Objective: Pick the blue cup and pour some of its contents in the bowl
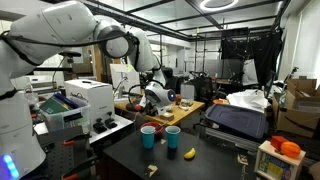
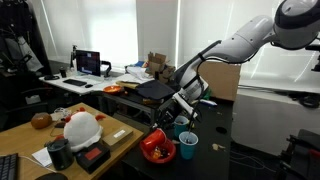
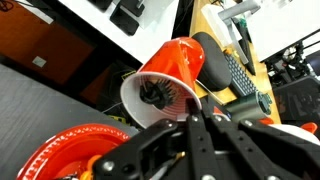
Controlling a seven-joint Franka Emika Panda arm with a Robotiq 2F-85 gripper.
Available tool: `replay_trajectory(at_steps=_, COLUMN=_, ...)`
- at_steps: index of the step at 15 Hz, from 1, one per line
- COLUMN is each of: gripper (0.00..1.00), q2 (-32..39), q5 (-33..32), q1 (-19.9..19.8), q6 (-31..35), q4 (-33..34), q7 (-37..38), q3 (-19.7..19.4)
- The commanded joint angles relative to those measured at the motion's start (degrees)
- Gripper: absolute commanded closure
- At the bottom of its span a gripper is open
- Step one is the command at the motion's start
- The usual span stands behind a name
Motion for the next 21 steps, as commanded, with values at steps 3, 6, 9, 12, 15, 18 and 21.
replay_trajectory(at_steps=3, gripper=0.99, q2=-0.7, q5=7.0, q1=4.6, q6=-13.8, q4=4.8, q7=-0.6, q3=-8.6)
replay_trajectory(at_steps=6, gripper=0.99, q2=0.3, q5=8.5, q1=7.8, q6=-19.2, q4=6.7, q7=0.2, q3=-12.6)
replay_trajectory(at_steps=9, gripper=0.99, q2=1.4, q5=10.3, q1=10.9, q6=-22.2, q4=8.2, q7=1.3, q3=-15.4)
replay_trajectory(at_steps=12, gripper=0.99, q2=1.9, q5=12.2, q1=12.9, q6=-23.5, q4=9.2, q7=1.7, q3=-17.0)
replay_trajectory(at_steps=15, gripper=0.99, q2=2.0, q5=15.0, q1=13.5, q6=-23.6, q4=10.3, q7=1.6, q3=-17.9)
replay_trajectory(at_steps=18, gripper=0.99, q2=2.4, q5=17.5, q1=13.6, q6=-23.6, q4=11.9, q7=1.4, q3=-18.7)
replay_trajectory(at_steps=21, gripper=0.99, q2=3.3, q5=18.5, q1=14.1, q6=-24.4, q4=13.8, q7=2.5, q3=-19.8)
